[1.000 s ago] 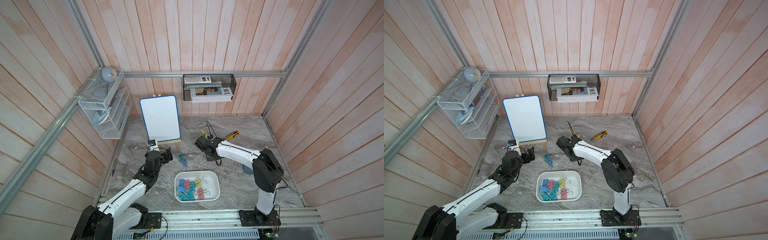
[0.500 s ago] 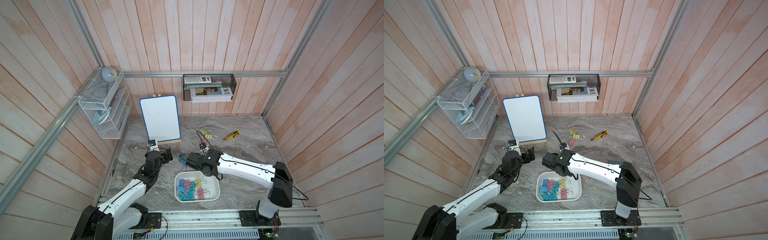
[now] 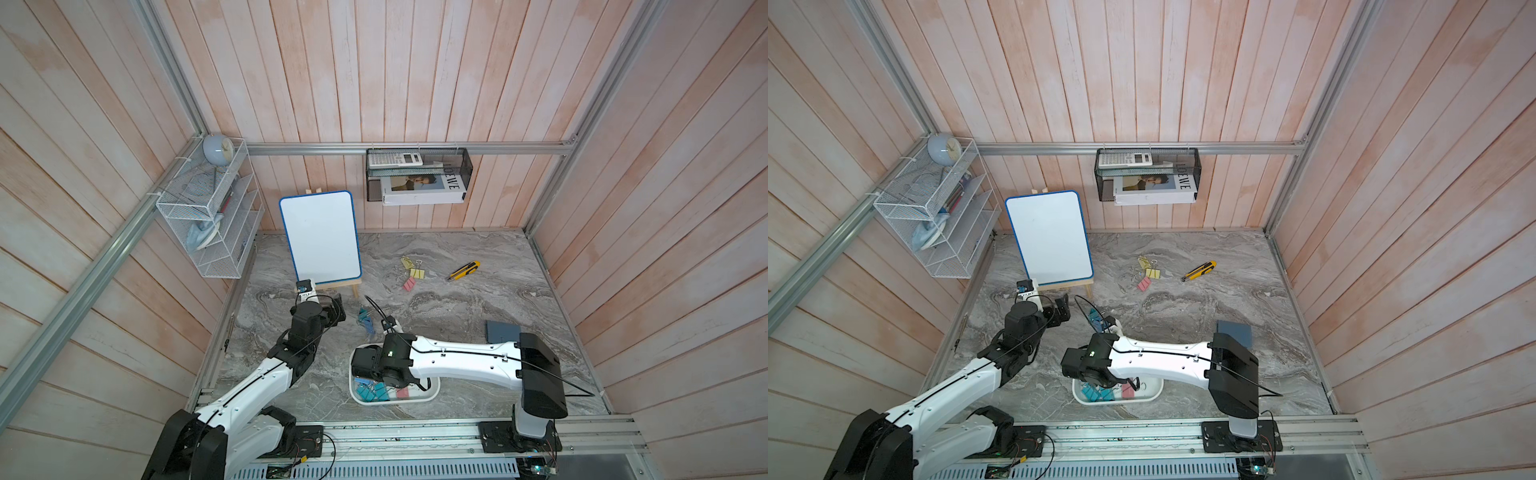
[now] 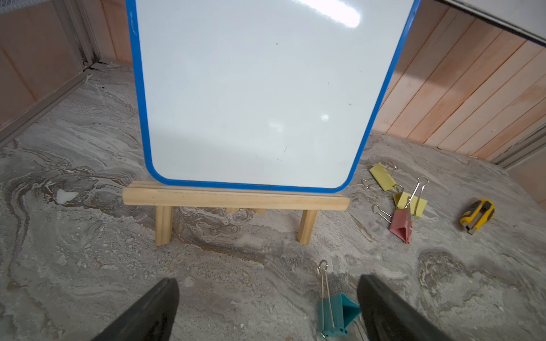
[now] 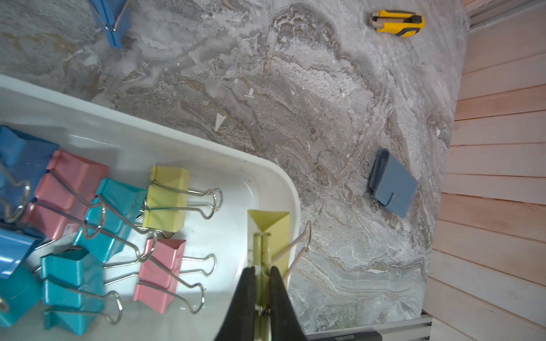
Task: Put the binder clips in the storage box
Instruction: Place the binder clip in the storage box, then pick up the binder clip at the center of the board.
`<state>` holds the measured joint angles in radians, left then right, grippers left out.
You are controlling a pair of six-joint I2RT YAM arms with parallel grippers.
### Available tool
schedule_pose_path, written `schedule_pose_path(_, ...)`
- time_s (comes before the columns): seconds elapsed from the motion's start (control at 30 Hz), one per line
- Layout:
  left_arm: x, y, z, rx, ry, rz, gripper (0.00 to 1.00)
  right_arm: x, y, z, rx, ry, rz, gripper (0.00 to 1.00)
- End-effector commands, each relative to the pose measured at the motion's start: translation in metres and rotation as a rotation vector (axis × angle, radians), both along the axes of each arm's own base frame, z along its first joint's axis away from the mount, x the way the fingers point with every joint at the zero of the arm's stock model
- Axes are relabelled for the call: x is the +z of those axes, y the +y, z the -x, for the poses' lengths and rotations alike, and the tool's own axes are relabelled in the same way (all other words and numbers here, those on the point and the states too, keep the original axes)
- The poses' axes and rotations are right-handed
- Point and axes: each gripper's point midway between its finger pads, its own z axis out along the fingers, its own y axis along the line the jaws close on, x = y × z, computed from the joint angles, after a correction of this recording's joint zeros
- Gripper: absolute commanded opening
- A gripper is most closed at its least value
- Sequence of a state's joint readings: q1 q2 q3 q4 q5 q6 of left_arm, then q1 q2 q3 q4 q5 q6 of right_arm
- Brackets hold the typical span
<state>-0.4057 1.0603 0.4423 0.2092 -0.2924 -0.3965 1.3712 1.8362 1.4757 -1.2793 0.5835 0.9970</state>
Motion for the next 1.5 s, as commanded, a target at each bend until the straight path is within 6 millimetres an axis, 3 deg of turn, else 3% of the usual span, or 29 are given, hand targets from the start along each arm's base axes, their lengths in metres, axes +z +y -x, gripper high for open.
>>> schedule_pose_path(0.0,0.001,0.003,0.000,0.008,-0.008,-0.006,1.00,-0.017,0.011,0.004,-0.027,0.026,-0.055,0.06)
schedule_pose_path(0.3,-0.001,0.003,0.000,0.008,-0.004,-0.008,1.00,-0.047,0.015,0.008,-0.037,0.063,-0.027,0.10)
schedule_pose_path(0.5,-0.001,0.002,0.000,0.008,-0.003,-0.007,1.00,-0.049,0.022,0.012,-0.034,0.090,-0.078,0.26)
schedule_pose_path(0.67,-0.001,0.002,-0.001,0.006,-0.002,-0.007,1.00,-0.040,0.025,0.015,-0.037,0.099,-0.152,0.35)
schedule_pose_path(0.87,0.000,0.002,-0.001,0.005,-0.004,-0.006,1.00,-0.007,0.030,0.004,-0.068,0.097,-0.381,0.35)
schedule_pose_path(1.0,0.001,0.002,0.000,0.006,-0.007,-0.004,1.00,0.016,0.010,-0.026,-0.140,0.054,-0.592,0.39)
schedule_pose_path(1.2,0.002,0.003,0.000,0.007,-0.011,-0.003,1.00,0.034,-0.043,-0.099,-0.262,-0.077,-0.887,0.45)
schedule_pose_path(1.33,0.002,0.003,0.000,0.007,-0.009,-0.006,1.00,0.035,-0.065,-0.140,-0.303,-0.117,-0.842,0.45)
schedule_pose_path(1.47,0.000,0.002,-0.001,0.005,-0.005,-0.007,1.00,0.025,-0.063,-0.180,-0.296,-0.119,-0.745,0.45)
